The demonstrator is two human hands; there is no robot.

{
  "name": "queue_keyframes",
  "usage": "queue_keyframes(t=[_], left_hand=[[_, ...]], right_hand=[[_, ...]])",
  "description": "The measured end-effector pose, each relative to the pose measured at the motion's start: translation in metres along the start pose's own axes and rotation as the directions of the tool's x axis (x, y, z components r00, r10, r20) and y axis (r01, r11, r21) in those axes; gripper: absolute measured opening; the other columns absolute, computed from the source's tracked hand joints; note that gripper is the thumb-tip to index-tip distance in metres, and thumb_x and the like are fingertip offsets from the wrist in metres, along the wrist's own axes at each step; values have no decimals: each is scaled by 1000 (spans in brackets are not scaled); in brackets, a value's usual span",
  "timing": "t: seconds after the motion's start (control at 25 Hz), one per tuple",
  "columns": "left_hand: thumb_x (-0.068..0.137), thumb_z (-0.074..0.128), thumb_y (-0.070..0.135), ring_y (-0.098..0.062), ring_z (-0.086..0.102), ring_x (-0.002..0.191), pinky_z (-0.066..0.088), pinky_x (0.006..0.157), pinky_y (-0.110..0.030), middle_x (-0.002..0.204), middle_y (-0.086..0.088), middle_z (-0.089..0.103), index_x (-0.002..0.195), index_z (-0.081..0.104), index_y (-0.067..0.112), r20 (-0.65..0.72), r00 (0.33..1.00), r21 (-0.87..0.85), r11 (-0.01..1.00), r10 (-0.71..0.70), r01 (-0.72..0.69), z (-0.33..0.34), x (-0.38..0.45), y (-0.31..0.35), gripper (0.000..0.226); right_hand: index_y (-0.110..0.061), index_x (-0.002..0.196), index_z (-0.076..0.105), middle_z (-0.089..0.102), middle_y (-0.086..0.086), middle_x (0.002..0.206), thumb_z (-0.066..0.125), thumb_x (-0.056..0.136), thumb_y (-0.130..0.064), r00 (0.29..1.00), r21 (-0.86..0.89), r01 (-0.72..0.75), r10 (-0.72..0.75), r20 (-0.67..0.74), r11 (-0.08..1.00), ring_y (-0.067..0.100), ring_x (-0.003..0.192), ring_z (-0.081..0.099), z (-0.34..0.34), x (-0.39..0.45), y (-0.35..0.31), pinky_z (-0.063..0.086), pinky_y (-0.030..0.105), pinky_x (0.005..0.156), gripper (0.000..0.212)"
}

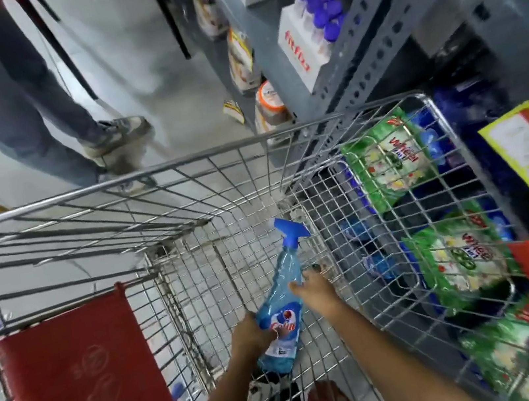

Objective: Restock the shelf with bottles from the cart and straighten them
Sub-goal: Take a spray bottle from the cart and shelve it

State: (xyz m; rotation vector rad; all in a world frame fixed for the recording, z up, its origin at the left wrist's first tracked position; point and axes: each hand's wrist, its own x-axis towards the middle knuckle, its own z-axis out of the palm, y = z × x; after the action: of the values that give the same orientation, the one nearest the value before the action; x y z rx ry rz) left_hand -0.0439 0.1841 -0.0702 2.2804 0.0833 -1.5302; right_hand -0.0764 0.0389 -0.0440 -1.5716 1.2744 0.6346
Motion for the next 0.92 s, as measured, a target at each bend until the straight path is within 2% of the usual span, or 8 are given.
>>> queue_keyframes(t=[0.16, 0.36, 0.4, 0.48, 0.56, 0.68, 0.76, 0.92], left_hand=[[72, 70, 15, -29, 61, 100, 51, 86, -35, 114, -18, 64, 112, 53, 2, 22, 999, -83, 996, -42, 43, 3, 7, -5, 46], [74, 67, 12, -29, 63, 97, 52, 82, -31, 114, -17, 65, 120, 51, 4, 23, 1000, -148, 989, 18, -15, 6, -7, 1, 49], [74, 66, 10, -27, 65, 92, 55, 77, -28, 111, -17, 66, 120, 52, 4, 27, 999, -193, 981, 39, -33, 4, -13, 4, 48], [74, 65, 4, -18, 63, 70, 51, 51, -12, 96, -13, 67, 115, 54, 3, 14, 997, -272, 960, 80, -73, -2, -27, 12, 42], [68, 66, 2, -12, 56, 58, 41, 36, -8, 77, -6, 62, 103, 56, 3, -4, 992, -344, 931, 129, -123, -12, -47, 24, 36], [45, 75, 20, -22, 54, 62, 45, 49, -24, 74, -11, 60, 79, 51, 7, -58, 967, -430, 868, 250, -250, -27, -86, 51, 44], [30, 79, 28, -21, 53, 59, 43, 53, -26, 69, -10, 59, 71, 49, 9, -90, 945, -477, 819, 316, -319, -33, -117, 68, 54], [27, 86, 15, -20, 62, 55, 49, 52, -24, 74, -16, 68, 84, 63, -9, -84, 852, -529, 702, 517, -478, -34, -183, 100, 66]], right_hand=[[3, 114, 51, 63, 22, 115, 58, 87, -7, 998, 150, -44, 35, 59, 988, 27, 87, 63, 11, 13, 4, 52, 28, 67, 29], [-7, 92, 54, 63, 10, 90, 63, 84, -6, 995, 254, -62, 40, 92, 965, 12, 58, 65, -3, 4, 1, 50, 15, 41, 12], [-7, 92, 56, 64, 9, 87, 64, 83, -6, 996, 273, -56, 33, 88, 960, 12, 56, 65, -9, -1, -1, 50, 15, 39, 12], [0, 102, 58, 67, 14, 96, 68, 80, -6, 998, 299, -25, 9, 55, 954, 25, 74, 69, -20, -11, -7, 57, 25, 57, 25], [3, 106, 58, 67, 22, 106, 71, 77, -8, 999, 337, 36, -40, 5, 941, 33, 88, 67, -32, -27, -16, 57, 36, 71, 33], [1, 108, 56, 67, 17, 101, 77, 73, -13, 984, 405, 177, -148, -100, 897, 28, 82, 65, -56, -63, -28, 54, 28, 60, 43], [-1, 106, 56, 66, 12, 93, 79, 69, -14, 955, 441, 293, -237, -180, 848, 25, 77, 64, -74, -94, -36, 54, 29, 63, 46], [-17, 87, 58, 65, 1, 80, 83, 64, -18, 833, 416, 542, -399, -383, 730, 15, 67, 61, -118, -173, -45, 52, 28, 64, 35]])
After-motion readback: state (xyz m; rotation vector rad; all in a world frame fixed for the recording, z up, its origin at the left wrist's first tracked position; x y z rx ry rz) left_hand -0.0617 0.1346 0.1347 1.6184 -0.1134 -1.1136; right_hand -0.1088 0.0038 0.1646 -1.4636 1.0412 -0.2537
